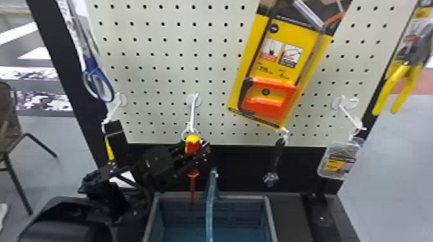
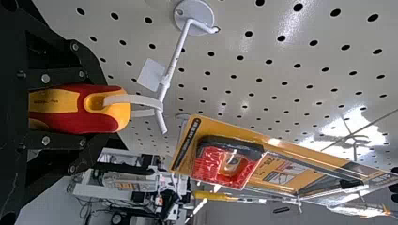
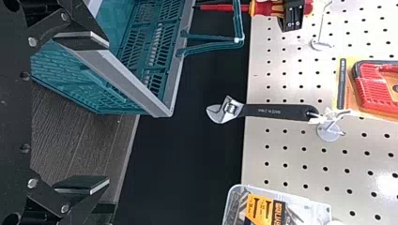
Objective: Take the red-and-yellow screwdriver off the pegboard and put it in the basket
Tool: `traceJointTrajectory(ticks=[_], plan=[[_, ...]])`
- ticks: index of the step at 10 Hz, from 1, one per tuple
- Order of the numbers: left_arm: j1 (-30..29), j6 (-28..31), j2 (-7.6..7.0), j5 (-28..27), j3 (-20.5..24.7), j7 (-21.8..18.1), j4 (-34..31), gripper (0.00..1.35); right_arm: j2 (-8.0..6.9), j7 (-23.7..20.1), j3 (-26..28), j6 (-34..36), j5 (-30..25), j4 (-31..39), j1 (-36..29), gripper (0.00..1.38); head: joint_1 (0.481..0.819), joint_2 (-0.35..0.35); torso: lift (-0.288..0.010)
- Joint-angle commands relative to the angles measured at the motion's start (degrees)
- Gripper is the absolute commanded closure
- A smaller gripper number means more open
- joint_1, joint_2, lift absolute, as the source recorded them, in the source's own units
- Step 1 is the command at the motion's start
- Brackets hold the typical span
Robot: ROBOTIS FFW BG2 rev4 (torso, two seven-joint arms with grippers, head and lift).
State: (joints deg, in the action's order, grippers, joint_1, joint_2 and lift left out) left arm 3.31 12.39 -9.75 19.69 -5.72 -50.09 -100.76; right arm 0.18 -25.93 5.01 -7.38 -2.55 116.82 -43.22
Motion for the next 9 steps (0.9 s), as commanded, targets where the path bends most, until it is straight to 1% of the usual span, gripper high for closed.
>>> traceJointTrajectory(ticks=[1,9], plan=[[-0.02,0.00,0.00,0.00,0.01,0.00,0.00,0.98,0.00,0.00,0.00,0.00,0.00,-0.03,0.00,0.27,0.549,0.000,-0.100],[0.35,0.00,0.00,-0.18,-0.25,0.00,0.00,0.98,0.00,-0.09,0.00,0.00,-0.09,-0.31,0.12,0.27,0.549,0.000,-0.100]])
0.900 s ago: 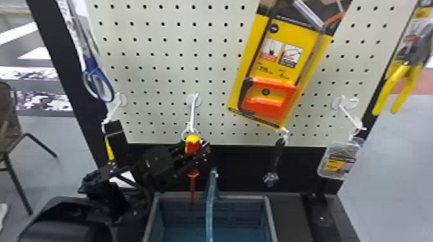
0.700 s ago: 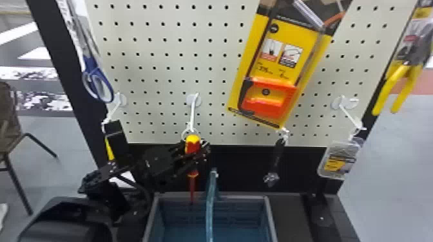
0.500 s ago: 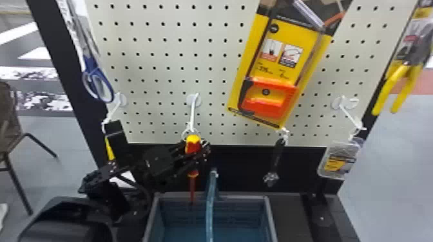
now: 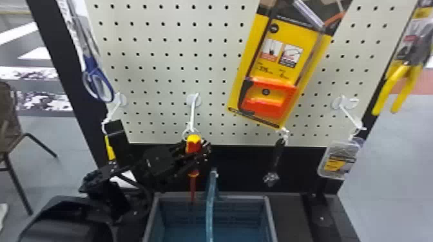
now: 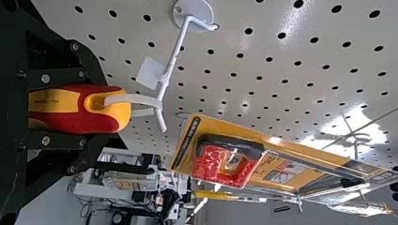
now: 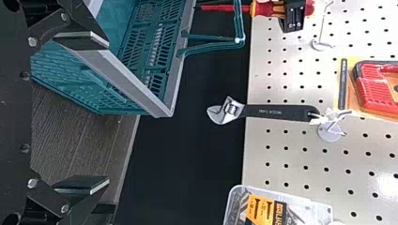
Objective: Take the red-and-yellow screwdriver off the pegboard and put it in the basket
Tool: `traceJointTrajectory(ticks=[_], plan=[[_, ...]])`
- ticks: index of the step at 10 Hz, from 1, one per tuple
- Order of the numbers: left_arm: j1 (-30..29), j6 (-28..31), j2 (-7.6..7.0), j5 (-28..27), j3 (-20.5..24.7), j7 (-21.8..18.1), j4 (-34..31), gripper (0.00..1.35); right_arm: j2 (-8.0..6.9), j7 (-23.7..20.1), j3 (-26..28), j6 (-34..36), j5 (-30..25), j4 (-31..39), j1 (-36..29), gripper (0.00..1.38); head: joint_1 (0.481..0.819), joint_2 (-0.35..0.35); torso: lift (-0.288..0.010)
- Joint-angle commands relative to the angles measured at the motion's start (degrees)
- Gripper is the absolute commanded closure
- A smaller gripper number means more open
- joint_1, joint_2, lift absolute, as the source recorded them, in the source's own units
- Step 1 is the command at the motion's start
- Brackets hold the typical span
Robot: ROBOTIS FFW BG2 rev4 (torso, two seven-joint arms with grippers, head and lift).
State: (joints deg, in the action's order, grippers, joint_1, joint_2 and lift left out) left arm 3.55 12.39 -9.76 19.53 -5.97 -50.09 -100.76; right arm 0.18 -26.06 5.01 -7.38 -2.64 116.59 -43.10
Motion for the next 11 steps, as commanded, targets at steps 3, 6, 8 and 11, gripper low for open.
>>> traceJointTrajectory(ticks=[3,6,8,11], plan=[[0.48,0.00,-0.17,-0.11,0.08,0.08,0.00,0.98,0.00,-0.04,0.00,0.00,0.09,-0.08,0.00,0.27,0.549,0.000,-0.100],[0.36,-0.09,-0.17,-0.02,0.43,0.08,-0.56,0.98,0.09,-0.04,0.00,0.00,0.18,-0.22,0.00,0.27,0.549,0.000,-0.100],[-0.75,-0.44,-0.17,-0.11,1.13,0.52,-2.25,0.98,0.09,-0.13,0.00,0.00,0.18,-0.22,0.00,0.27,0.549,0.000,-0.100],[-2.96,0.62,0.27,-0.11,2.54,1.14,-5.20,0.98,0.09,-0.13,0.00,0.00,0.26,-0.22,-0.12,0.27,0.549,0.000,-0.100]])
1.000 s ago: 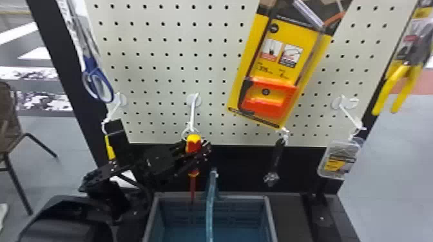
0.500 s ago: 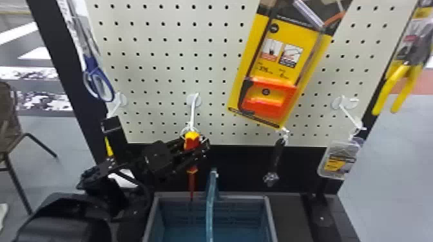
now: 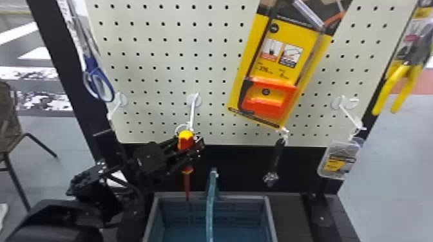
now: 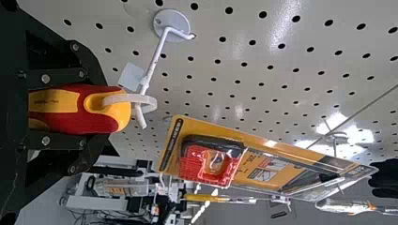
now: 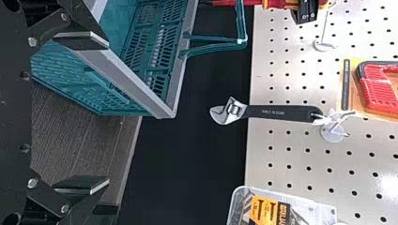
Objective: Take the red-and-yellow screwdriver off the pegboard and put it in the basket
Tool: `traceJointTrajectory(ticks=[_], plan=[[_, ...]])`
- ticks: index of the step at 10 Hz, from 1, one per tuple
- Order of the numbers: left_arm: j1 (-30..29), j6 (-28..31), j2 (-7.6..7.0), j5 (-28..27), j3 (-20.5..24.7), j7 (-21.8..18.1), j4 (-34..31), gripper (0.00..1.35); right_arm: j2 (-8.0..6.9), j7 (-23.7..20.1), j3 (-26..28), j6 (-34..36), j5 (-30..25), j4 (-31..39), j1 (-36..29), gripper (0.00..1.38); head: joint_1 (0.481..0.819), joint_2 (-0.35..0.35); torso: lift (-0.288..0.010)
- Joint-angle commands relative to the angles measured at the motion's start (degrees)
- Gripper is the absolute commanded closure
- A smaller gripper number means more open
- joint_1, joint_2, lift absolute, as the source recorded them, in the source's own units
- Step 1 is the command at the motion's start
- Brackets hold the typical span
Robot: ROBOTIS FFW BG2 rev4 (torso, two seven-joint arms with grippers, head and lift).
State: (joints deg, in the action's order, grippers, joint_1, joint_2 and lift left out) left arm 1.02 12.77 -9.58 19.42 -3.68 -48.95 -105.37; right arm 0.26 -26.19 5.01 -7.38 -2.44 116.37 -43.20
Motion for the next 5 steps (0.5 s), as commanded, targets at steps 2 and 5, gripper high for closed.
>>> traceJointTrajectory(ticks=[2,5], plan=[[-1.05,0.50,0.35,0.00,0.61,0.00,-1.16,0.98,0.09,0.00,0.00,0.00,0.07,0.00,-0.02,0.27,0.549,0.000,-0.100],[-2.28,1.12,0.70,0.00,1.13,0.17,-3.27,0.98,0.09,0.00,0.00,0.00,-0.02,0.00,-0.14,0.27,0.549,0.000,-0.100]])
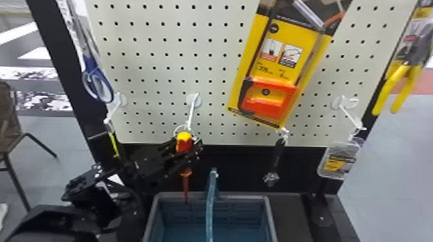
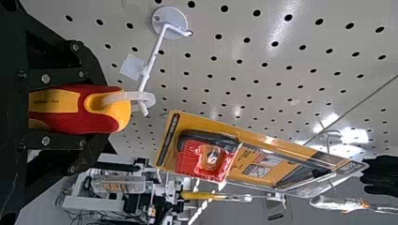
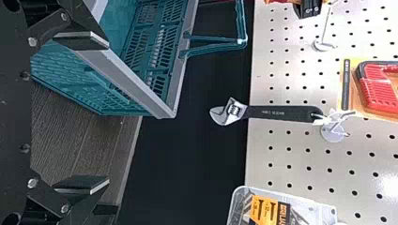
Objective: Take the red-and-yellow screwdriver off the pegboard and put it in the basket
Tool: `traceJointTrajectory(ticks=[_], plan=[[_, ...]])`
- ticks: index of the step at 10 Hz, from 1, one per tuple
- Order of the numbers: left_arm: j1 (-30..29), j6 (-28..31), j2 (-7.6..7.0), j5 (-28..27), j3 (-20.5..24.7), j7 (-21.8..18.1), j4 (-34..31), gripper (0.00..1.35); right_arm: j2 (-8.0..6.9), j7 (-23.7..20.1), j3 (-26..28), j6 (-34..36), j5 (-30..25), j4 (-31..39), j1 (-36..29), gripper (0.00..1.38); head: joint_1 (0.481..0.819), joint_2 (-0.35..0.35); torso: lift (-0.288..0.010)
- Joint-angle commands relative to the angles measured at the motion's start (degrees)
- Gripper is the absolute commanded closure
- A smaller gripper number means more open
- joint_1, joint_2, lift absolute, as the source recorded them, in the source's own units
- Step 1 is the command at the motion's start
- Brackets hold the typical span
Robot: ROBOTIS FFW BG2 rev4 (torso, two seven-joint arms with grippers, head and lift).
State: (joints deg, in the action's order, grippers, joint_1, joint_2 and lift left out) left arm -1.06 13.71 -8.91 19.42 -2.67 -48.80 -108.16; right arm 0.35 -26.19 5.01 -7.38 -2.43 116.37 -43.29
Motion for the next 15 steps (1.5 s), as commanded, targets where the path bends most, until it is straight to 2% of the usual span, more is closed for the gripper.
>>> traceJointTrajectory(ticks=[1,6,10,13,15], plan=[[-0.57,0.44,0.21,0.09,0.21,0.11,-1.32,0.98,0.00,0.00,0.00,0.09,-0.03,0.00,-0.05,0.27,0.549,0.000,-0.100],[-3.03,0.35,1.52,0.97,0.83,0.46,-4.00,0.98,0.09,-0.09,0.00,0.18,-0.03,-0.14,-0.05,0.27,0.549,0.000,-0.100],[-11.03,-1.50,4.60,1.76,6.72,2.66,-5.40,0.98,0.09,-0.35,0.00,0.18,-0.03,-0.14,-0.05,0.27,0.549,0.000,-0.100],[-16.20,-4.75,6.71,6.68,8.21,8.72,-5.40,0.98,0.18,-0.70,0.00,0.18,-0.03,-0.14,-0.05,0.27,0.549,0.000,-0.100],[-18.41,-6.59,7.06,12.57,6.45,13.82,-5.40,0.98,0.26,-0.70,0.00,0.18,0.06,-0.14,-0.05,0.27,0.549,0.000,-0.100]])
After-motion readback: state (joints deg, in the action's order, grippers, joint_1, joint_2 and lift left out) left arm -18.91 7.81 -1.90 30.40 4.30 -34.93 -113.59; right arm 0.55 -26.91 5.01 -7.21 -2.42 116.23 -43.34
